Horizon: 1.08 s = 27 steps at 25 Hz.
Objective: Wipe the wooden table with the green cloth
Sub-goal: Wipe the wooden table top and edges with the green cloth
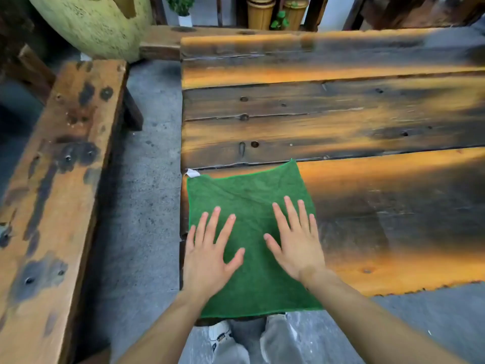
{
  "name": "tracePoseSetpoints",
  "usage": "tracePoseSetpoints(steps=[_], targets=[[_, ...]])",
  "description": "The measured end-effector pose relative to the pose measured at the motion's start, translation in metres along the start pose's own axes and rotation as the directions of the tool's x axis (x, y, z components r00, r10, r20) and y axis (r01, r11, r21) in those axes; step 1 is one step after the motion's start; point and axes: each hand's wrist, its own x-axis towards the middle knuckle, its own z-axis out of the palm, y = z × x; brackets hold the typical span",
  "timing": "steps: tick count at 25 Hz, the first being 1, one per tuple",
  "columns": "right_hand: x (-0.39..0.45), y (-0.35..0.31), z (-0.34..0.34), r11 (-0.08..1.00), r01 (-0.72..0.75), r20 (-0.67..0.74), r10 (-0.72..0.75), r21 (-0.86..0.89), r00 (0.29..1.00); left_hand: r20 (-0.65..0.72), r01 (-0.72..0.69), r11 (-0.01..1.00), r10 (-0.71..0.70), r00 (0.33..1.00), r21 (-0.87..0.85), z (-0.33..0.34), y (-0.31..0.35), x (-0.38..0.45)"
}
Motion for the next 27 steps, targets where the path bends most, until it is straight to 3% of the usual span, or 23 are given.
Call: tracePoseSetpoints(steps=[9,13,18,27], targets=[[0.028,0.007,0.05,0.995,-0.007,-0.039,0.004,-0.101,0.999,0.139,0.052,0.969,-0.087,0.986,0.241,0.04,0.0,0.012],[0.021,0.005,0.048,0.998,-0.048,-0.03,0.047,-0.047,0.998,0.161,0.105,0.964,-0.147,0.976,0.245,0.038,0.009,0.019],[0.029,0.006,0.045,0.996,-0.059,-0.009,0.059,-0.069,0.998,0.196,0.079,0.973,-0.123,0.973,0.217,0.038,0.007,0.028],[0.116,0.01,0.036,0.988,-0.121,0.025,0.124,-0.095,0.992,0.199,0.127,0.967,-0.173,0.965,0.221,0.04,-0.009,0.113]])
